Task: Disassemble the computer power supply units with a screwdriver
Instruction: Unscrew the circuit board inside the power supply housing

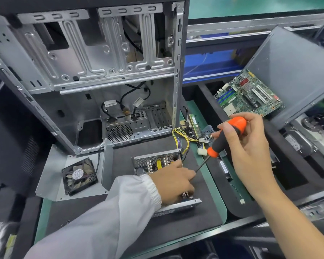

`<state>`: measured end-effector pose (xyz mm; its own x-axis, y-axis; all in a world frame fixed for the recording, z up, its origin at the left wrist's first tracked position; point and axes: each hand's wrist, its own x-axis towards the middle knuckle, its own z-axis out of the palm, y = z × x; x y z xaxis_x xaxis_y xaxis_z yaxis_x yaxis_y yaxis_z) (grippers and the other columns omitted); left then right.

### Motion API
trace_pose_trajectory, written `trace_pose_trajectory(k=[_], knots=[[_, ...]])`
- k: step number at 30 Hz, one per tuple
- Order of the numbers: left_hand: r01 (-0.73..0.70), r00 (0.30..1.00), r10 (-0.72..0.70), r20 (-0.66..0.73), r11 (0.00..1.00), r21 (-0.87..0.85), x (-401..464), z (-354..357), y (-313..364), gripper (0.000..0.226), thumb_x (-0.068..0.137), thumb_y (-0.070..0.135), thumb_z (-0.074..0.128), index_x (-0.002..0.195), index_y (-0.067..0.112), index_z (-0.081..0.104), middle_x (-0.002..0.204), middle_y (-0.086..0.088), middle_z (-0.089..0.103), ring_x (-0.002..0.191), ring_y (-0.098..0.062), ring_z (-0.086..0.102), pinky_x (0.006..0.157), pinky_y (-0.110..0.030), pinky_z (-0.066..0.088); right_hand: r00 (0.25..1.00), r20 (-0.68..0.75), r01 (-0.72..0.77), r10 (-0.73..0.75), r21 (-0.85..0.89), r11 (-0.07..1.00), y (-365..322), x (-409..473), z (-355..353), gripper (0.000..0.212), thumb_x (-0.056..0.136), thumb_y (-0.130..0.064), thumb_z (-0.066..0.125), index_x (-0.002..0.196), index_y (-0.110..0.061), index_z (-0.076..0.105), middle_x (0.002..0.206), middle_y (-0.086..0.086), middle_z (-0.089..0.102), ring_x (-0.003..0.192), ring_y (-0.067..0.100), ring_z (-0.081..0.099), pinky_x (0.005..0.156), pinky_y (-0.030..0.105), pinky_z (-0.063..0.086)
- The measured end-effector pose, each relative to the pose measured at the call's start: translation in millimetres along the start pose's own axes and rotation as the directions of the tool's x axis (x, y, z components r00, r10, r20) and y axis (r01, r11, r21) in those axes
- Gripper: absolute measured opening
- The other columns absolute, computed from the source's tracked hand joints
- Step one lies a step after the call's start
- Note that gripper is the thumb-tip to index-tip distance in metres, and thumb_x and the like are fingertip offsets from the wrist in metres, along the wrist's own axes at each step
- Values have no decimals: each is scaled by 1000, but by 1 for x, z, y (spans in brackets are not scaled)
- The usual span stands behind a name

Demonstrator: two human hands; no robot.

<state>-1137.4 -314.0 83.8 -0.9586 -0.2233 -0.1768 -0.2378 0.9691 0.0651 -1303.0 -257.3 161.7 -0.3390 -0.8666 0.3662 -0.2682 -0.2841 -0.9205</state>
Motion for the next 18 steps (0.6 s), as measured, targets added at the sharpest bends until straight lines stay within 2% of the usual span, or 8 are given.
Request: trace_pose_trajectory(k=[2,5,8,10,12,15,18], knots=[[-14,1000,14,13,1000,5,2,0,1,30,86,17,62,115,22,60,103,-3,46,98,-22,50,82,-33,19,1000,3,0,0,3,1000,2,1,-1,13,97,-24,54,105,-28,45,88,-7,67,75,20,70,63,24,56],[22,1000,-22,-5,998,-59,3,-4,-6,36,85,32,68,117,18,56,111,-4,47,95,-19,44,79,-31,18,1000,-3,-9,9,10,1000,4,1,-1,13,95,-27,55,103,-31,45,88,-2,64,77,23,69,61,23,56],[76,983,-109,-147,975,-210,-4,-10,-15,31,79,39,71,96,16,59,94,2,42,74,-11,24,77,-28,21,1000,-1,-25,25,-27,999,6,1,-2,13,93,-30,55,103,-31,45,88,-4,63,79,22,70,67,33,58],[133,956,-198,-218,950,-281,-15,-9,-22,26,73,41,71,84,22,56,85,6,40,73,-10,29,78,-28,25,999,10,-36,37,-44,998,8,0,-3,15,93,-32,54,104,-28,45,89,-6,64,82,20,71,74,40,58],[187,922,-286,-260,919,-347,-29,-1,-27,25,71,42,69,80,25,53,81,9,39,72,-12,34,75,-27,24,999,36,-39,41,-50,998,8,-1,-2,18,92,-36,54,105,-27,45,91,-6,66,84,21,70,78,46,56],[231,849,-396,-350,873,-430,-44,15,-22,34,73,49,60,91,21,68,75,14,35,69,-7,32,71,-27,23,995,90,-34,38,-45,998,10,-5,-1,18,95,-39,54,106,-27,46,91,-3,67,84,23,70,78,50,56],[249,770,-475,-427,838,-485,-47,31,-11,38,77,47,61,101,19,72,74,17,36,67,-6,34,71,-28,26,991,125,-37,40,-30,999,11,-9,1,20,91,-41,56,105,-29,47,92,-2,65,84,22,70,73,45,58]])
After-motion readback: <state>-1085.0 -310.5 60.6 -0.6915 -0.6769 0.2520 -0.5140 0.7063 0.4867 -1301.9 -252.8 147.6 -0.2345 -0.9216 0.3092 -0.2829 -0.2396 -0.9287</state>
